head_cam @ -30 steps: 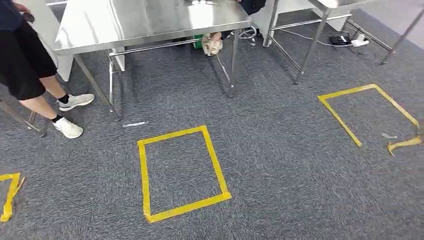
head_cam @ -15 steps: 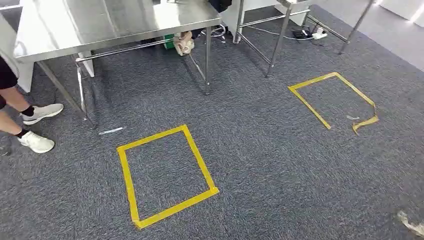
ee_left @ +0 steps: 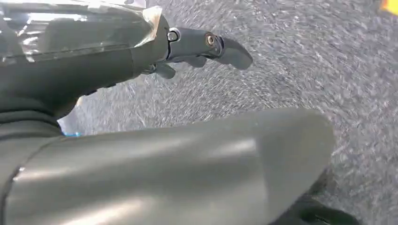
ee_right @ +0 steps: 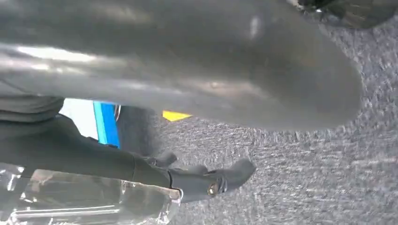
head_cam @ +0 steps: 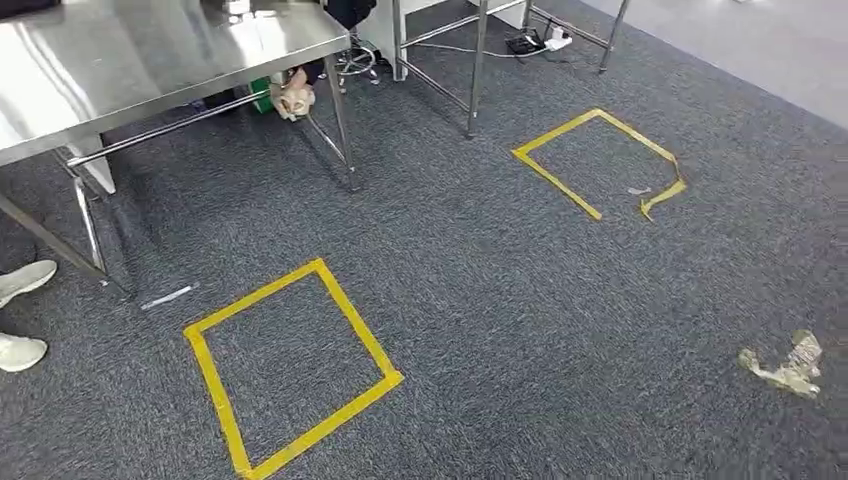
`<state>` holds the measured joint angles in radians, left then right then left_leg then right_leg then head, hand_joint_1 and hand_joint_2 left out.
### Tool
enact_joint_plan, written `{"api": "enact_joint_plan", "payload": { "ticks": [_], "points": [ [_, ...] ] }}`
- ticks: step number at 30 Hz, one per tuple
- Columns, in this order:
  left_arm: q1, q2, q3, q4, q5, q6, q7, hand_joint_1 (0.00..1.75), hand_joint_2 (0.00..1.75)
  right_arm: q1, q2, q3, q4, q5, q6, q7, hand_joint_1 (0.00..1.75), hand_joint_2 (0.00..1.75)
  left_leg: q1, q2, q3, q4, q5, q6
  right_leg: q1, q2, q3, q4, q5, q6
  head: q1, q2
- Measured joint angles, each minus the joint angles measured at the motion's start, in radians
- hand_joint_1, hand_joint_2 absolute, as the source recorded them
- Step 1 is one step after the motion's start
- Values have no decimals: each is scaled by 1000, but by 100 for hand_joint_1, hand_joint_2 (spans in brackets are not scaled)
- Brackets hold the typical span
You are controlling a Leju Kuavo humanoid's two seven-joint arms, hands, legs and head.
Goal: Take the parts from the cabinet and place them on the table.
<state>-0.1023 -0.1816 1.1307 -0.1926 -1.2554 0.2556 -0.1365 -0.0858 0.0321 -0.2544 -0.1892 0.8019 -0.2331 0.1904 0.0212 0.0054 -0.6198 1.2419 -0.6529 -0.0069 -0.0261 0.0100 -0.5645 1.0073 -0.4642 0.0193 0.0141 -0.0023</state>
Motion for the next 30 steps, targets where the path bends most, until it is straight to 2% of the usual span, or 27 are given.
{"api": "enact_joint_plan", "payload": {
  "ticks": [1, 2, 3, 4, 5, 6, 7, 8, 10, 11, 12, 13, 14, 16, 17, 18, 19, 20, 21, 22, 23, 25, 26, 27, 28, 29, 30],
  "points": [
    [3, 0, 0, 0, 0, 0, 5, 0, 0, 1, 1, 0, 0, 1, 2, 0, 0, 0, 0, -5, -36, 70, -19, 0, 4, 16, -1, 1, 0, -1, 0, 0],
    [4, 0, 0, 0, 0, 0, 9, 0, 0, 3, 2, 0, 0, 2, 4, 0, 0, 0, 0, -7, -44, 83, -11, 2, 6, 28, 0, 1, 2, -3, 1, 0],
    [5, 0, 0, 0, 0, 0, 12, 0, 0, 5, 1, 0, 0, 6, 6, 0, 0, 0, 0, -8, -33, 51, 22, 5, 7, 42, 1, 2, 2, -3, 0, 0],
    [4, 0, 0, 0, 0, 0, 14, 0, 0, 5, 1, 0, 0, 8, 11, 0, 0, 0, 0, -12, -4, -14, 65, 7, 7, 56, 2, 3, 2, -2, 1, 0],
    [4, 1, 0, 0, 0, 2, 16, 0, 0, 5, 2, 0, 0, 10, 12, 0, 0, 0, 2, -23, 37, -103, 114, 10, 7, 70, 2, 6, 2, -2, 0, 0],
    [4, 2, 0, 0, 0, 3, 16, 0, 0, 4, 3, 0, 0, 13, 14, 1, 0, 0, 7, -76, 72, -180, 141, 13, 6, 82, -1, 10, 2, -1, -1, 0],
    [4, 3, 0, 0, 2, 3, 16, 0, 0, -1, 4, 0, 0, 16, 16, 1, 0, 0, 11, -120, 80, -206, 128, 14, 19, 92, -11, 21, -1, 6, -1, 0],
    [3, 2, 0, 0, 2, 3, 16, 0, 0, -4, 4, 0, 0, 16, 18, 2, 0, 0, 8, -106, 77, -203, 125, 13, 12, 105, -19, 19, 4, 15, 3, 0],
    [3, 2, 0, 0, 5, 3, 16, 0, 0, -2, 4, 0, 0, 19, 19, 3, 0, 0, -4, -84, 77, -205, 127, 25, 4, 130, -30, 12, 13, 30, 2, 0],
    [3, 2, 0, 0, 6, 3, 16, 0, 0, 0, 4, 0, 0, 19, 19, 4, 0, 0, 3, -68, 84, -214, 134, 36, 14, 143, -39, 11, 15, 39, 3, 0],
    [1, 1, 0, 0, 6, 3, 16, 0, 0, 2, 5, 0, 0, 19, 19, 4, 0, 0, 4, -52, 88, -219, 139, 42, 7, 93, -44, 29, 8, 38, 2, 0],
    [0, 1, 0, 0, 6, 3, 15, 0, 0, 0, 6, 0, 1, 19, 19, 5, 0, 0, 4, -39, 87, -220, 140, 49, 14, 41, -68, 74, -18, 32, 11, 0],
    [1, 1, 0, 0, 6, 3, 15, 0, 0, -5, 6, 0, 1, 19, 19, 5, 0, 0, 1, -22, 87, -220, 139, 51, 14, 19, -103, 143, -49, 29, 18, 0],
    [4, 1, 0, 0, 6, 3, 16, 0, 0, -8, 6, 0, 0, 19, 19, 5, 0, 0, -2, 14, 85, -219, 138, 53, 10, 2, -177, 296, -103, 28, 17, 0],
    [4, 1, 0, 0, 6, 3, 16, 0, 0, -5, 6, 0, 1, 19, 19, 5, 0, 0, -2, 28, 84, -219, 138, 53, 8, 0, -188, 321, -105, 35, 17, 0],
    [4, 1, 0, 0, 6, 3, 16, 0, 0, -1, 6, 0, 1, 19, 19, 5, 0, 0, -2, 39, 85, -219, 136, 51, 6, -3, -172, 296, -91, 43, 17, 0],
    [3, 1, 0, 0, 6, 3, 16, 0, 0, 0, 5, 0, 1, 19, 19, 5, 0, 0, -1, 49, 86, -219, 135, 49, 3, -7, -134, 230, -64, 53, 18, 0],
    [3, 0, 0, 0, 6, 3, 15, 0, 0, 0, 4, 0, 1, 21, 19, 5, 0, 0, 1, 60, 89, -219, 133, 46, 2, -21, -78, 131, -30, 62, 17, 0],
    [2, -2, 0, 0, 6, 3, 15, 0, 0, -2, 4, 0, 1, 24, 19, 5, 0, 0, -1, 68, 93, -219, 130, 41, 3, -60, -24, 38, -3, 67, 18, 0],
    [2, -1, 0, 0, 6, 3, 15, 0, 0, -7, 5, 0, 1, 26, 19, 5, 0, 0, -9, 78, 96, -221, 126, 34, 11, -90, -14, 21, -6, 56, 19, 0],
    [2, -1, 0, 0, 8, 3, 14, 0, 0, -9, 5, 0, 0, 27, 20, 5, 0, 0, -10, 83, 99, -220, 122, 27, 16, -77, -8, 13, -1, 45, 18, 0],
    [0, -2, 0, 0, 9, 3, 14, 0, 0, -6, 6, 0, 0, 27, 20, 7, 0, 0, -9, 100, 110, -229, 124, 18, 21, -59, -18, 15, -4, 35, 15, 0],
    [-2, -2, 0, 0, 10, 4, 15, 0, 0, -6, 5, 0, 1, 27, 20, 8, 0, 0, -9, 110, 116, -233, 121, 12, 20, -48, -18, 11, -1, 26, 15, 0],
    [-2, -3, 0, 0, 10, 4, 16, 0, 0, -3, 5, 0, 1, 26, 20, 8, 0, 0, -2, 84, 115, -222, 111, 2, -6, -36, -7, 5, 4, 15, 15, 0],
    [-2, -3, 0, 0, 10, 5, 14, 0, 0, -3, 7, 0, 1, 26, 20, 8, 0, 0, -1, 38, 102, -192, 87, 1, -2, -27, -7, 5, 4, 12, 7, 0],
    [-1, -3, 0, 0, 11, 6, 11, 0, 0, -5, 6, 0, 1, 26, 21, 6, 0, 0, -1, 13, 72, -129, 49, 2, 0, -19, -9, 5, 6, 1, 1, 0],
    [2, -2, 0, 0, 12, 6, 10, 0, 0, -7, 7, 0, 1, 25, 22, 3, 0, 0, -2, 0, 27, -36, 4, 3, 3, -5, -9, 5, 7, -4, 2, 0]
  ]
}}
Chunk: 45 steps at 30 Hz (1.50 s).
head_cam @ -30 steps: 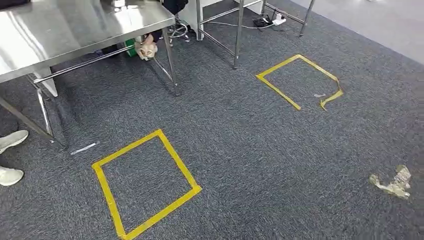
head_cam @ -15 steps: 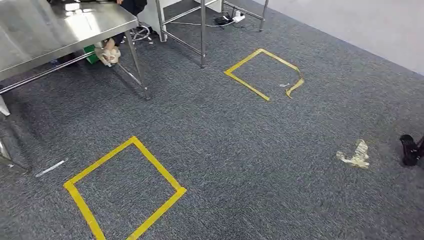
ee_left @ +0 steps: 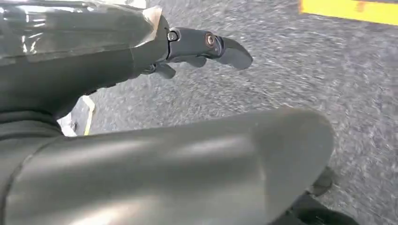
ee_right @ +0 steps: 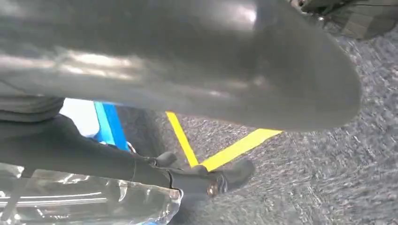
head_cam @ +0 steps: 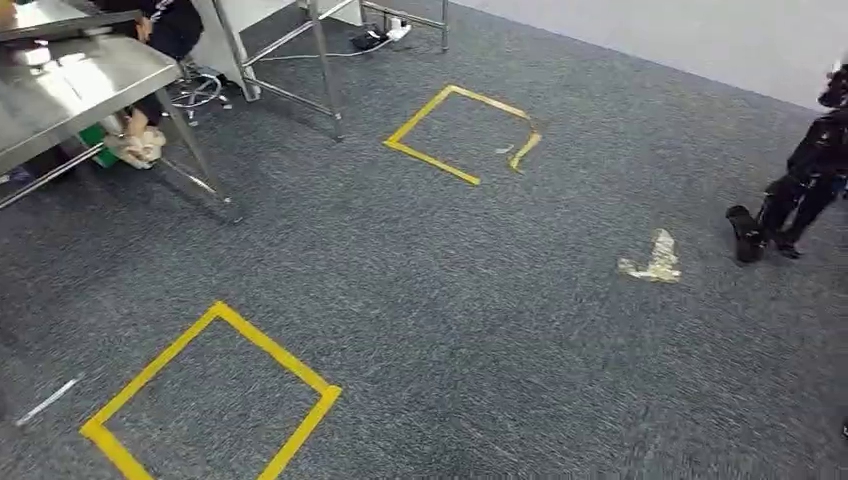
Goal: Take the parts from the cabinet and place them on the table.
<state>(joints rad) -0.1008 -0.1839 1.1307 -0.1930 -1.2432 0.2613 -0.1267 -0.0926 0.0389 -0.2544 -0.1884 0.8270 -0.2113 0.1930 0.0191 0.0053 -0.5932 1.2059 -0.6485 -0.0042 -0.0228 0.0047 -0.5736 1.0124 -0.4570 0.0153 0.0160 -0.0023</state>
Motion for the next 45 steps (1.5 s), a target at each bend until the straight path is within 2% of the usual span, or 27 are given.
{"api": "enact_joint_plan", "payload": {
  "ticks": [2, 5, 6, 7, 8, 10, 12, 13, 14, 16, 18, 19, 21, 22, 23, 24, 27, 28, 30, 32, 33, 36, 37, 38, 42, 44, 45],
  "points": [
    [4, 0, 0, 0, 5, 1, 0, 0, 0, 2, 2, 0, 0, -2, 1, -2, 0, 0, 1, -7, -56, 101, -23, -2, 4, 25, 1, 0, -1, -1, 0, 0],
    [5, 3, 0, 0, 5, 3, -3, 0, 0, 3, 3, -5, 1, 2, 9, -4, 0, 0, 6, -15, -11, -33, 90, -2, 2, 68, 5, 3, -1, 0, 0, 0],
    [4, 4, 0, 0, 5, 6, -5, 0, 0, 3, 3, -5, 1, 3, 10, -8, 0, 0, 11, -40, 21, -107, 129, -2, 2, 80, 5, 6, -1, 1, 0, 0],
    [4, 5, 0, 0, 7, 9, -6, 0, 0, 2, 5, -5, 1, 5, 10, -11, 0, 0, 18, -95, 37, -150, 134, 0, 3, 88, -1, 11, -2, 3, -1, 0],
    [4, 5, 1, 0, 8, 11, -6, 0, 0, -3, 5, -5, 1, 6, 10, -13, 0, 0, 17, -97, 38, -164, 130, 1, 15, 102, -11, 22, -6, 10, 1, 0],
    [4, 5, 1, 0, 9, 12, -6, 0, 0, -3, 6, -5, 1, 7, 11, -14, 0, 0, 6, -78, 36, -161, 131, 10, 7, 116, -19, 15, 2, 25, 0, 0],
    [2, 4, 1, 0, 8, 11, -4, 0, 0, 2, 3, -6, 1, 8, 12, -14, 0, 0, 5, -50, 41, -174, 144, 34, 6, 132, -32, 14, 7, 42, -1, 0],
    [0, 4, 1, 0, 7, 11, -4, 0, 0, 4, 6, -6, 2, 8, 14, -13, 0, 0, 4, -39, 45, -179, 147, 42, 4, 64, -42, 38, -4, 41, 3, 0],
    [0, 4, 1, 0, 7, 11, -8, 0, 0, 1, 7, -6, 2, 7, 14, -13, 0, 0, 4, -25, 44, -180, 147, 49, 7, 32, -70, 90, -33, 38, 15, 0],
    [4, 4, 1, 0, 8, 10, -11, 0, 0, -4, 8, -7, 2, 2, 14, -16, 0, 0, 0, 10, 42, -179, 145, 51, 4, 10, -152, 255, -98, 36, 16, 0],
    [4, 4, 1, 0, 8, 10, 0, 0, 0, 3, 9, -7, 2, 3, 14, -16, 0, 0, 0, 36, 41, -179, 145, 51, 0, 6, -178, 314, -107, 48, 17, 0],
    [4, 4, 1, 0, 8, 10, 4, 0, 0, 6, 9, -7, 2, 3, 14, -15, 0, 0, 1, 47, 42, -179, 144, 50, -2, 3, -153, 272, -88, 58, 18, 0],
    [3, 2, 1, 0, 9, 10, 8, 0, 0, 7, 8, -8, 2, 6, 10, -16, 0, 0, 4, 69, 46, -179, 140, 42, -7, -26, -46, 85, -26, 77, 18, 0],
    [2, 2, 1, 0, 11, 10, 8, 0, 0, 4, 8, -8, 2, 6, 9, -18, 0, 0, 0, 78, 51, -178, 137, 38, -6, -70, -5, 15, -12, 76, 19, 0],
    [2, 2, 2, 0, 12, 10, 8, 0, 0, -2, 11, -8, 2, 6, 8, -20, 0, 0, -8, 88, 55, -180, 131, 27, 4, -95, -2, 11, -12, 64, 20, 0],
    [2, 2, 3, 0, 16, 10, 9, 0, 0, -6, 11, -9, 1, 9, 7, -20, 0, 0, -8, 98, 61, -182, 130, 19, 6, -75, -2, 15, -11, 48, 11, 0],
    [-3, 0, 3, 0, 22, 7, 9, 0, 0, -5, 10, -13, 2, 20, 8, -18, 0, 0, -6, 122, 75, -189, 123, 2, 4, -42, 2, 9, -7, 29, 10, 0],
    [-4, 0, 3, 0, 24, 4, 5, 0, 0, -4, 10, -13, 2, 24, 10, -16, 0, 0, 1, 75, 70, -170, 107, -4, -12, -31, -1, 6, -4, 22, 6, 0],
    [-2, 0, 5, 0, 29, -1, -6, 0, 0, -12, 10, -13, 2, 32, 11, -12, 0, 0, 2, 10, 9, -42, 28, -2, -8, -12, -3, 6, -3, 2, -1, 0],
    [2, 0, 10, 0, 31, -1, -9, 0, 0, -18, 11, -13, 2, 37, 16, -12, 0, 0, 1, -7, -66, 108, -26, -2, -2, 16, -4, 7, -3, 1, -3, 0],
    [3, 0, 11, 0, 31, -1, -9, 0, 0, -18, 11, -13, 2, 39, 18, -12, 0, 0, 2, -8, -81, 129, -19, -2, -1, 29, -2, 7, -3, 1, -3, 0],
    [3, 1, 11, 0, 31, -2, -9, 0, 0, -20, 10, -13, 2, 39, 18, -11, 0, 0, 8, -20, -10, -51, 106, 0, -2, 72, 3, 10, -4, 3, -3, 0],
    [3, 2, 12, 0, 31, -2, -9, 0, 0, -22, 11, -13, 2, 39, 18, -11, 0, 0, 14, -56, 25, -129, 140, -1, -3, 85, 2, 13, -5, 4, -3, 0],
    [3, 2, 13, 0, 31, -3, -9, 0, 0, -26, 11, -13, 1, 39, 18, -11, 0, 0, 16, -100, 35, -159, 128, -1, 9, 94, -6, 23, -9, 14, -4, 0],
    [1, -2, 14, 0, 29, -3, 2, 0, 0, -25, 7, -13, 2, 47, 16, -9, 0, 0, 1, -55, 43, -163, 134, 29, 2, 137, -28, 11, 2, 44, -3, 0],
    [0, -7, 13, 0, 11, -10, 3, 0, 0, -28, 3, -13, 2, 46, 13, -8, 0, 0, 4, -33, 47, -174, 141, 45, 4, 41, -54, 69, -24, 43, 4, 0],
    [1, -8, 10, 0, -3, -14, 5, 0, 0, -32, 2, -13, 1, 43, 8, -13, 0, 0, 1, -16, 48, -174, 140, 50, 4, 18, -92, 139, -56, 40, 8, 0]
  ]
}}
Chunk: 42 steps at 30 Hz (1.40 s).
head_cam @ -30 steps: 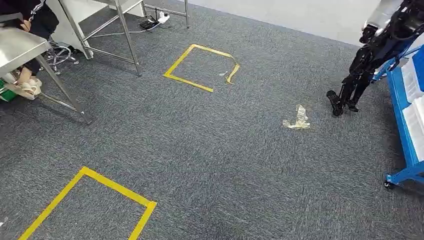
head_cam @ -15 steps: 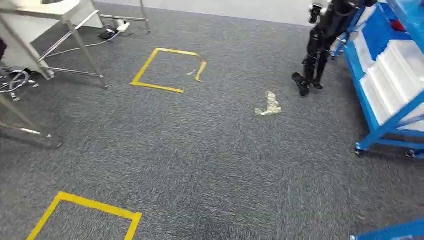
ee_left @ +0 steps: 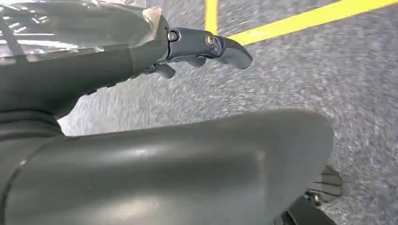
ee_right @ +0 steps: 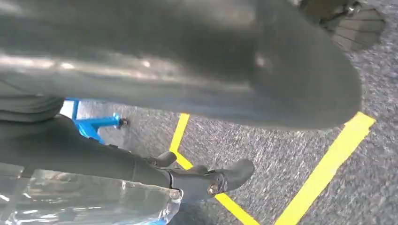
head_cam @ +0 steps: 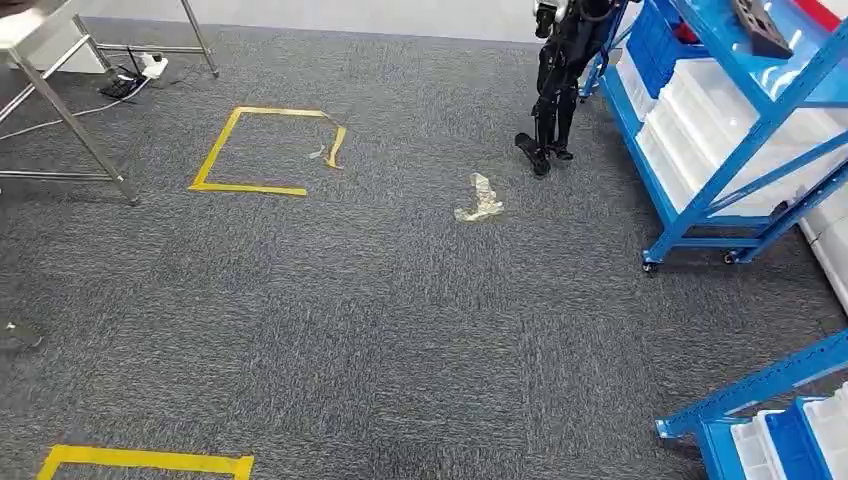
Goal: Take the parts from the cabinet and place them on the table.
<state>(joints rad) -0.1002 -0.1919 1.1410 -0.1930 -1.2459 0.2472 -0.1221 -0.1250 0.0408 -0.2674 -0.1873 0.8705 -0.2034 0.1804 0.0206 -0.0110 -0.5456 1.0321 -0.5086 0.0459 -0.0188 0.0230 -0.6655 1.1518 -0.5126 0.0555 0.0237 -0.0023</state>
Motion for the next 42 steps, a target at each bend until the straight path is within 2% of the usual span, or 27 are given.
{"api": "enact_joint_plan", "payload": {
  "ticks": [2, 3, 4, 6, 7, 8, 12, 13, 15, 17, 18, 19, 21, 22, 23, 24, 27, 28, 29, 30, 32, 34, 35, 37, 38, 39, 42],
  "points": [
    [3, -4, -11, 0, -30, -9, 6, 0, 0, -2, -6, -5, 0, -11, -8, -5, 0, 0, -4, 31, -1, 0, -3, 4, -1, -10, -79, 153, -53, 0, -1, 0],
    [3, -5, -17, 0, -41, -10, 8, 0, 0, 1, -9, -11, 0, -20, -9, -8, 0, 0, -5, 44, 0, 0, -4, 4, -1, -12, -95, 184, -55, 5, 1, 0],
    [3, -6, -22, 0, -42, -10, 7, 0, 0, 5, -11, -16, 0, -28, -9, -11, 0, 0, -4, 54, 1, 0, -6, 3, -1, -13, -85, 162, -42, 12, 0, 0],
    [2, -8, -27, 0, -40, -10, -10, 0, 0, 9, -20, -24, 0, -32, -8, -13, 0, 0, -2, 76, 7, 0, -10, -2, -3, -29, 0, 3, 20, 30, 1, 0],
    [2, -8, -27, 0, -38, -8, -19, 0, 0, 9, -24, -30, 0, -34, -8, -13, 0, 0, -2, 87, 12, 0, -14, -7, -3, -65, 59, -102, 52, 34, 2, 0],
    [1, -7, -29, 0, -38, -7, -23, 0, 0, 8, -24, -34, 0, -35, -8, -14, 0, 0, -12, 94, 16, -2, -18, -14, 4, -97, 64, -112, 53, 20, 2, 0],
    [-3, -8, -35, 0, -40, -2, -12, 0, 0, 13, -33, -45, 0, -42, 2, -14, 0, 0, -11, 129, 35, -13, -26, -34, 15, -58, 64, -123, 59, -11, 0, 0],
    [-4, -9, -36, 0, -40, -2, -9, 0, 0, 15, -33, -48, 0, -43, 3, -14, 0, 0, -4, 111, 33, -5, -35, -45, -10, -43, 72, -130, 66, -23, -3, 0],
    [-3, -9, -36, 0, -40, 1, -9, 0, 0, 13, -32, -54, 0, -43, 3, -19, 0, 0, -3, 38, -7, 82, -92, -47, -6, -25, 72, -130, 66, -38, -12, 0],
    [2, -7, -37, 0, -42, 3, -8, 0, 0, 10, -26, -59, 0, -43, 3, -20, 0, 0, -3, 13, -95, 255, -169, -46, 1, -1, 70, -130, 65, -47, -13, 0],
    [3, -6, -37, 0, -42, 7, -2, 0, 0, 10, -21, -60, 0, -40, 3, -20, 0, 0, -3, 11, -123, 303, -175, -46, 3, 13, 71, -130, 65, -47, -13, 0],
    [4, -5, -37, 0, -41, 12, 1, 0, 0, 12, -18, -60, 0, -40, 3, -20, 0, 0, -3, 10, -127, 299, -158, -44, 4, 25, 72, -130, 65, -47, -12, 0],
    [4, -2, -37, 0, -40, 8, 2, 0, 0, 12, -7, -62, 0, -40, 2, -27, 0, 0, -2, 1, -71, 165, -64, -40, 3, 55, 77, -129, 65, -46, -13, 0],
    [4, 0, -38, 0, -45, 4, 4, 0, 0, 11, 0, -63, 0, -39, 1, -31, 0, 0, 1, -20, -30, 80, -22, -37, 3, 68, 79, -128, 65, -46, -13, 0],
    [4, 3, -40, 0, -52, 3, 5, 0, 0, 10, 4, -63, 0, -35, 0, -33, 0, 0, 6, -78, -7, 25, -7, -35, 2, 76, 76, -127, 65, -44, -14, 0],
    [4, 5, -43, 0, -59, 3, 7, 0, 0, 7, 8, -63, 0, -33, 1, -33, 0, 0, 7, -94, -3, 5, -14, -36, 17, 86, 69, -117, 62, -37, -11, 0],
    [4, 13, -54, 0, -62, 13, -10, 0, 0, 8, 18, -66, 0, -31, 9, -29, 0, 0, -9, -56, -1, 6, -10, -21, 3, 120, 51, -128, 73, -16, -13, 0],
    [3, 17, -53, 0, -57, 16, -24, 0, 0, 10, 17, -67, 0, -30, 9, -26, 0, 0, 2, -40, 9, -7, 0, -9, 8, 109, 50, -120, 72, -12, -12, 0],
    [1, 22, -53, -2, -52, 19, -38, 0, 0, 12, 23, -67, 0, -29, 9, -23, 0, 0, -2, -28, 14, -11, 1, -3, 8, 46, 38, -96, 59, -15, -11, 0],
    [2, 27, -53, -3, -51, 25, -49, 0, 0, 11, 27, -68, 0, -29, 9, -22, 0, 0, -2, -14, 14, -11, 2, 2, 10, 14, 10, -43, 32, -20, -6, 0],
    [5, 40, -54, -3, -52, 29, -58, 0, 0, 10, 37, -69, 0, -34, 9, -22, 0, 0, -6, 23, 14, -11, 0, 4, 5, -6, -81, 130, -34, -23, -5, 0],
    [5, 52, -55, -3, -64, 29, -55, 0, 0, 20, 44, -69, 0, -35, 7, -22, 0, 0, -6, 50, 14, -11, -4, 3, -1, -12, -115, 191, -40, -11, -5, 0],
    [5, 56, -58, -3, -75, 26, -45, 0, 0, 25, 49, -71, 0, -37, 7, -22, 0, 0, -5, 61, 16, -11, -7, 0, -6, -15, -96, 153, -21, -1, -4, 0],
    [5, 63, -70, -3, -94, 17, -19, 0, 0, 32, 56, -76, 1, -43, 7, -22, 0, 0, -1, 83, 26, -11, -15, -11, -13, -43, 2, -28, 43, 20, -5, 0],
    [5, 68, -75, -3, -97, 11, -11, 0, 0, 33, 61, -81, 1, -43, 7, -23, 0, 0, -4, 92, 33, -10, -20, -19, -13, -95, 48, -111, 63, 21, -3, 0],
    [8, 73, -80, -4, -100, 10, -7, 0, 0, 31, 67, -84, 0, -43, 7, -24, 0, 0, -12, 102, 28, -8, -31, -30, -1, -106, 57, -114, 66, 15, -2, 0],
    [5, 80, -85, -4, -105, 4, 6, 0, 0, 40, 77, -87, 1, -44, 10, -27, 0, 0, -7, 130, 49, -21, -37, -45, 5, -66, 51, -114, 63, -9, -9, 0]
  ]
}}
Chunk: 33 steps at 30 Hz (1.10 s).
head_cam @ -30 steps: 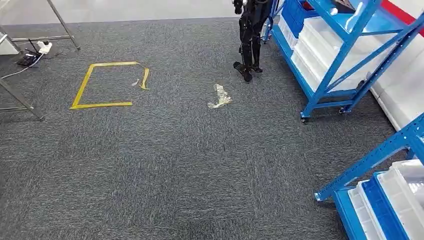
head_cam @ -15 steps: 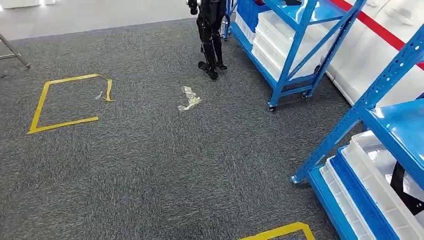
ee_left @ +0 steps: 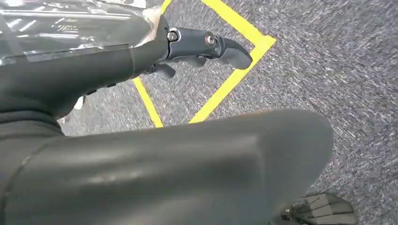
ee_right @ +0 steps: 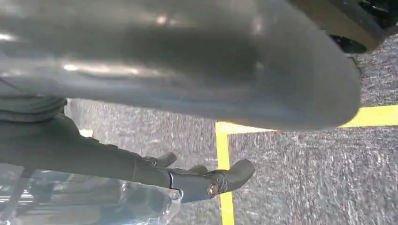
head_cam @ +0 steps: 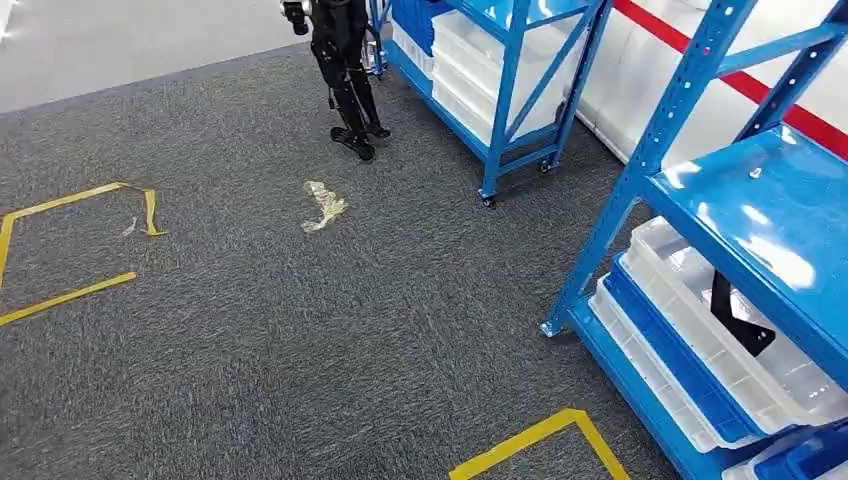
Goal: Take the parts from the cabinet and place them on the table.
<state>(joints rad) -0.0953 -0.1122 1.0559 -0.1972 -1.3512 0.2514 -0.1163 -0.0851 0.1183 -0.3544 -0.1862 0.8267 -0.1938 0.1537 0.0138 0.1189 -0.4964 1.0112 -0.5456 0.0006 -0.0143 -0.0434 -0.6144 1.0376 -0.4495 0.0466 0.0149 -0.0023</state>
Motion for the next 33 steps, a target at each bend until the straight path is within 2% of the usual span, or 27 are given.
{"api": "enact_joint_plan", "payload": {
  "ticks": [1, 2, 3, 4, 5, 6, 7, 8, 9, 10, 15, 16, 17, 18, 19, 20, 21, 22, 23, 24, 25, 26, 27, 28, 31, 32, 33],
  "points": [
    [-1, 0, -3, 0, -8, -6, 14, 0, 0, 1, 0, -2, 0, -2, 2, 3, 0, 0, 4, 1, 5, -2, -4, -8, -7, 12, 4, -4, 3, -9, 0, 0],
    [-1, 1, -9, 0, -14, -11, 26, 0, 0, 6, 0, -4, 0, -3, 3, 9, 0, 0, 8, -44, 3, 14, -17, -15, -19, 23, 8, -6, 4, -14, -2, 0],
    [0, 2, -15, 0, -19, -11, 43, 0, 0, 8, 1, -8, 0, -6, 3, 17, 0, 0, 9, -87, -21, 65, -54, -12, -17, 30, 9, -6, 3, -26, -9, 0],
    [4, 2, -17, 0, -17, -11, 50, 0, 0, 7, 1, -9, 0, -6, 4, 23, 0, 0, 8, -109, -66, 155, -104, -10, -13, 43, 8, -6, 3, -36, -10, 0],
    [6, 2, -17, 0, -12, -11, 50, 0, 0, 8, 1, -10, 0, -4, 4, 28, 0, 0, 8, -114, -93, 207, -127, -10, -11, 50, 8, -6, 2, -37, -11, 0],
    [11, 1, -17, 0, -2, -10, 50, 0, 0, 11, 1, -11, 0, 7, 4, 34, 0, 0, 8, -118, -151, 308, -157, -8, -6, 72, 8, -6, 2, -38, -11, 0],
    [13, 0, -16, 0, 5, -7, 46, 0, 0, 13, -1, -11, 0, 13, 3, 36, 0, 0, 8, -119, -165, 322, -146, -6, -4, 84, 9, -5, 2, -38, -11, 0],
    [14, -3, -16, 0, 10, -5, 39, 0, 0, 14, -3, -11, 0, 18, 3, 36, 0, 0, 8, -119, -163, 304, -122, -4, -4, 95, 10, -5, 2, -38, -11, 0],
    [13, -7, -16, 0, 16, 0, 25, 0, 0, 14, -6, -11, 0, 24, 3, 35, 0, 0, 9, -123, -141, 244, -75, -2, -4, 110, 11, -4, 2, -37, -11, 0],
    [13, -8, -16, 0, 18, 1, 19, 0, 0, 13, -7, -11, 0, 26, 3, 33, 0, 0, 9, -124, -127, 210, -53, -1, -4, 116, 12, -5, 2, -37, -11, 0],
    [13, -9, -16, 0, 20, 2, 14, 0, 0, 12, -7, -11, 0, 27, 3, 32, 0, 0, 10, -126, -120, 194, -44, 0, -4, 118, 13, -4, 2, -37, -12, 0],
    [13, -13, -15, 0, 24, 10, -16, 0, 0, 9, -9, -11, 0, 30, 3, 25, 0, 0, 15, -157, -71, 85, 12, 1, -5, 135, 15, -3, 2, -35, -12, 0],
    [12, -24, -14, 0, 27, 13, -48, 0, 0, 1, -13, -11, 0, 31, 3, 20, 0, 0, 14, -209, -56, 40, 20, 2, 9, 151, 9, 6, -1, -26, -14, 0],
    [10, -34, -14, 0, 28, 16, -68, 0, 0, -3, -16, -14, 0, 21, -1, 2, 0, 0, 2, -180, -55, 40, 21, 17, -3, 171, 2, -5, 7, -7, -11, 0],
    [7, -48, -15, 0, 22, 6, -70, 0, 0, -5, -20, -22, 0, 16, -9, -27, 0, 0, 2, -140, -44, 23, 37, 46, 1, 85, -35, 55, -24, -6, -4, 0],
    [8, -53, -14, 0, 22, -3, -53, 0, 0, -14, -20, -23, 0, 19, -14, -36, 0, 0, -1, -110, -46, 24, 37, 50, 1, 61, -105, 196, -90, -15, -1, 0],
    [9, -57, -14, 2, 22, -5, -48, 0, 0, -15, -20, -23, 0, 19, -18, -37, 0, 0, -2, -93, -47, 24, 36, 52, 0, 58, -143, 277, -117, -14, -2, 0],
    [9, -59, -13, 2, 23, -9, -44, 0, 0, -13, -22, -23, 0, 19, -19, -37, 0, 0, -3, -80, -48, 24, 35, 53, -1, 57, -161, 317, -124, -8, -1, 0],
    [8, -63, -13, 2, 23, -11, -40, 0, 0, -9, -25, -24, 0, 20, -20, -37, 0, 0, -3, -68, -47, 24, 33, 52, -2, 55, -155, 306, -116, -1, -1, 0],
    [8, -67, -13, 2, 23, -12, -36, 0, 0, -4, -28, -24, 0, 20, -21, -38, 0, 0, -3, -57, -46, 24, 31, 50, -4, 51, -120, 245, -93, 10, 0, 0],
    [8, -70, -13, 2, 24, -14, -32, 0, 0, -3, -31, -24, 0, 20, -23, -39, 0, 0, -3, -47, -43, 24, 29, 48, -5, 41, -77, 164, -65, 18, 0, 0],
    [8, -72, -13, 2, 24, -21, -23, 0, 0, -3, -36, -25, 0, 19, -30, -42, 0, 0, -2, -36, -40, 24, 26, 43, -7, 13, -21, 63, -34, 25, 0, 0],
    [8, -73, -13, 2, 24, -27, -11, 0, 0, -5, -38, -27, 0, 18, -36, -44, 0, 0, -8, -27, -35, 25, 21, 37, -6, -38, 7, 4, -23, 19, 0, 0],
    [8, -74, -13, 2, 28, -32, 4, 0, 0, -6, -40, -31, 0, 16, -40, -47, 0, 0, -14, -18, -33, 26, 13, 27, 4, -43, 16, 1, -15, 14, -3, 0],
    [3, -78, 5, 2, 85, -22, 16, 0, 0, 1, -58, -37, 0, 21, -39, -44, 0, 0, -11, 9, -15, 14, 12, 14, 11, -7, 9, 3, -16, -4, -6, 0],
    [1, -80, 15, 2, 105, -14, 8, 0, 0, 1, -62, -39, 0, 24, -36, -39, 0, 0, -7, 5, -14, 17, 5, 5, -8, 7, 19, -5, -10, -16, -7, 0],
    [-1, -81, 26, 2, 119, -8, -14, 0, 0, 3, -66, -40, 0, 29, -33, -30, 0, 0, -3, -52, -23, 37, -11, 0, -10, 18, 20, -7, -10, -19, -11, 0]
  ]
}}
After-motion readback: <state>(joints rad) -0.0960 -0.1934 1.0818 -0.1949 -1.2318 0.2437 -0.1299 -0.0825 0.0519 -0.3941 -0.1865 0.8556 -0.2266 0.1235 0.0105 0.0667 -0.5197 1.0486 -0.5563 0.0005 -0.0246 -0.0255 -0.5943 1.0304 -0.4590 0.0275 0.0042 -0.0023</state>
